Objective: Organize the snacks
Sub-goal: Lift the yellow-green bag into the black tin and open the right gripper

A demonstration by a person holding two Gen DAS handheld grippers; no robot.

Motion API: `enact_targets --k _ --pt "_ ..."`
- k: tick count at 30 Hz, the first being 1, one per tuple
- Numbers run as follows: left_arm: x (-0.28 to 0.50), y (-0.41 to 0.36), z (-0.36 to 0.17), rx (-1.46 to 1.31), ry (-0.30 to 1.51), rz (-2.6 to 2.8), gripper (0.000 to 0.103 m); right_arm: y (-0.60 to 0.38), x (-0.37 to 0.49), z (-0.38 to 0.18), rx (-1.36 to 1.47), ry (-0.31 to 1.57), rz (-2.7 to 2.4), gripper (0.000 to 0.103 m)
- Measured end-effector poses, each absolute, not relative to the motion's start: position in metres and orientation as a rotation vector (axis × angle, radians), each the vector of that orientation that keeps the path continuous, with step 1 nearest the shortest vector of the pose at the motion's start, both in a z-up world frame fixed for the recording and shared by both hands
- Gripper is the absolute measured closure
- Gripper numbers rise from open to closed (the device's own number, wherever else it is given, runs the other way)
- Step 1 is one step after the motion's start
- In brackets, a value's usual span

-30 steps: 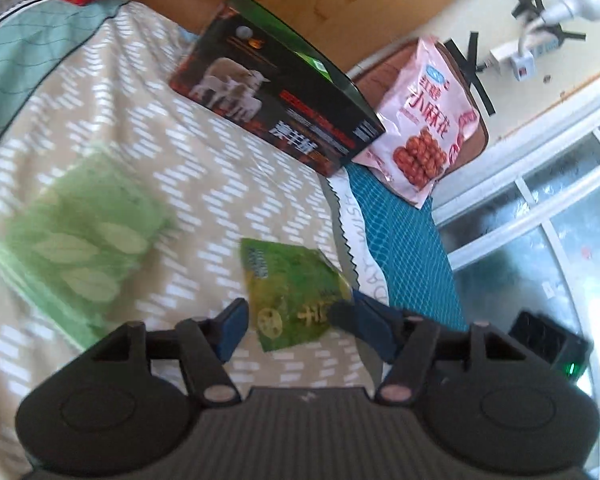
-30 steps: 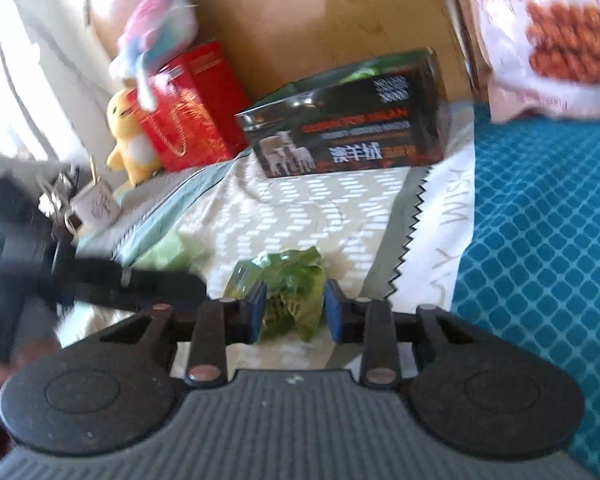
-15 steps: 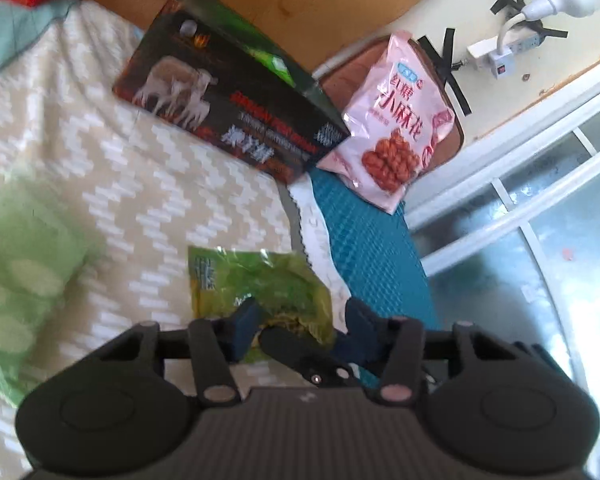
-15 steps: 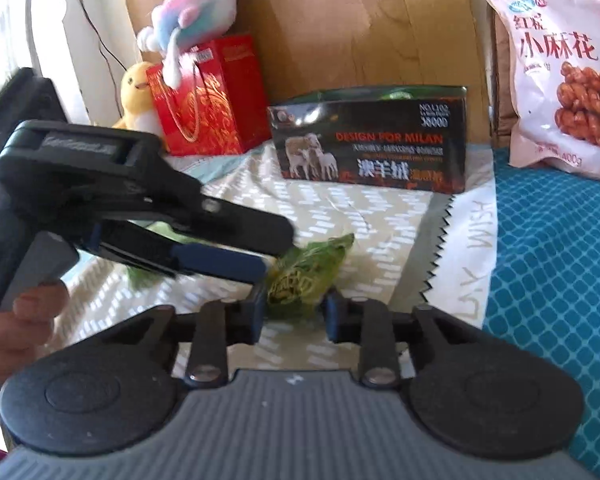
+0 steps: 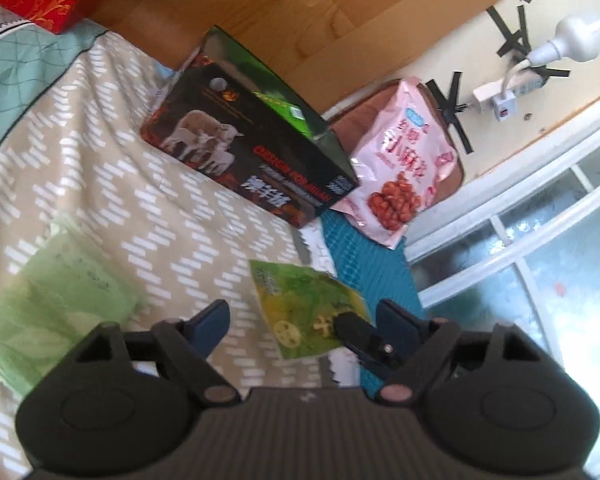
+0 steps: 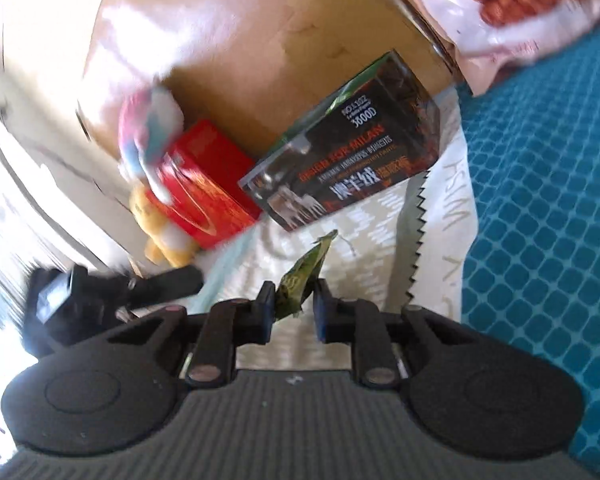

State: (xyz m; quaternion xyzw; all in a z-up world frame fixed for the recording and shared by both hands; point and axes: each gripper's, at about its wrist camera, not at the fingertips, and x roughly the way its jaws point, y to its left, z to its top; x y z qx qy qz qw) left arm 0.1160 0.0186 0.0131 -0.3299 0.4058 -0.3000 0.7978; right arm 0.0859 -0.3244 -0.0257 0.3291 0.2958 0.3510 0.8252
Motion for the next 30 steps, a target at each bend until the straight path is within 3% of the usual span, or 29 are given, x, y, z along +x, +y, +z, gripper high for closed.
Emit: enact_targets --k 1,5,14,18,23,30 --pt "0.117 0.017 0.016 -0.706 0.868 -0.654 0.030 -0.325 0.087 -0.026 0.726 0.635 0.762 0.080" --pt "0.129 0.013 0.035 -0.638 0.816 -0.629 0.043 -0.312 0.090 -0.009 0.697 0.601 0.792 0.080" --pt "0.210 0.014 0.093 -0.487 0.641 -0.511 0.040 -0.256 0.168 0.066 0.493 0.422 0.746 0.081" --pt "0.242 0.005 0.089 -0.411 0.659 -0.420 0.039 -0.211 0.203 0.066 0.241 0.422 0.608 0.073" --pt "0.221 0.015 0.079 -0.421 0.638 -0.439 0.034 -0.211 0.174 0.060 0.112 0.314 0.539 0.058" --pt "0.156 0.058 0.069 -0.486 0.650 -0.430 0.033 -0.234 0.117 0.037 0.204 0.372 0.579 0.058"
